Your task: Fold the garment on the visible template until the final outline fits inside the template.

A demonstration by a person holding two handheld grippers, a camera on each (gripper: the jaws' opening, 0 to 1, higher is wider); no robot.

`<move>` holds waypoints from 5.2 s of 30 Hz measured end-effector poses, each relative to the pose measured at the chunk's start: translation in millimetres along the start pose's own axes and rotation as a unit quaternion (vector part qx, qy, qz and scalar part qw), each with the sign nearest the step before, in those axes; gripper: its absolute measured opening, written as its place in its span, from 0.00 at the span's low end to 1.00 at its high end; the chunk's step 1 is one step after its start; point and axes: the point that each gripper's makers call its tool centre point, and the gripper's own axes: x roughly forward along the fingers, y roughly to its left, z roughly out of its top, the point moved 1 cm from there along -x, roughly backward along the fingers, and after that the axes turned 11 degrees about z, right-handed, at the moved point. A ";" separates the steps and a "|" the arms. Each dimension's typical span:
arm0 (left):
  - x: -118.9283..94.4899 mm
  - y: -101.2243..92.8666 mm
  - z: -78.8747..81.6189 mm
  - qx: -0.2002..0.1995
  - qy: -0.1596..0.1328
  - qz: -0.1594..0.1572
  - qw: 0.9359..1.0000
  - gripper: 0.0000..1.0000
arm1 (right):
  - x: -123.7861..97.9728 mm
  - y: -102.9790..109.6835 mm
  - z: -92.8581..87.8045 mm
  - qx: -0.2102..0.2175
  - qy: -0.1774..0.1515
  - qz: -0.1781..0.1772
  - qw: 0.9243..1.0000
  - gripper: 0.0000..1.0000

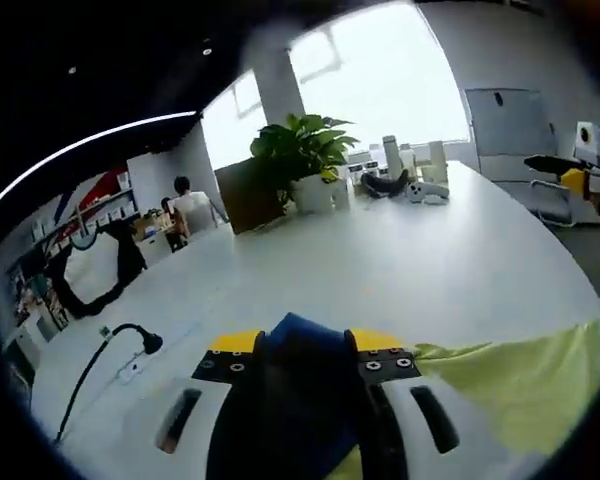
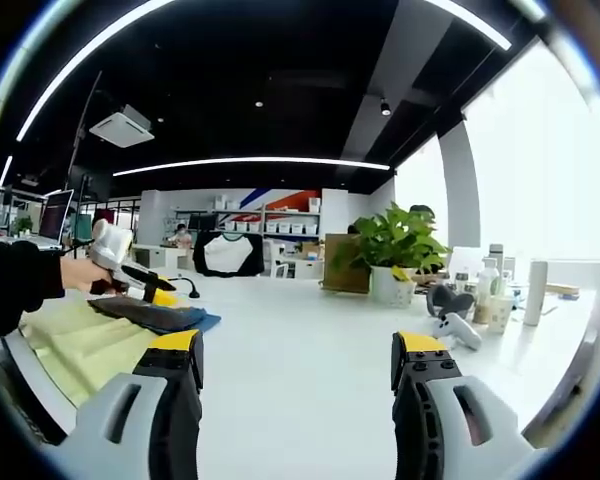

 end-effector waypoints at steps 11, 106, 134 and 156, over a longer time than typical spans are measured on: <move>5.7 -1.8 -29.0 0.018 0.039 -0.021 0.999 0.32 | -2.3 -2.5 1.6 -0.002 0.003 -0.004 1.000 0.79; -97.7 36.1 29.3 -0.190 -0.076 -0.024 0.979 0.81 | 5.9 17.2 -2.2 -0.024 0.020 0.031 0.999 0.83; -226.1 51.1 2.2 -0.177 -0.114 0.057 0.976 1.00 | 18.8 46.7 8.8 -0.031 0.017 0.061 0.997 0.84; -251.9 35.9 -4.8 -0.185 -0.111 0.102 0.971 1.00 | 89.8 98.0 0.4 -0.081 0.073 0.158 0.981 0.76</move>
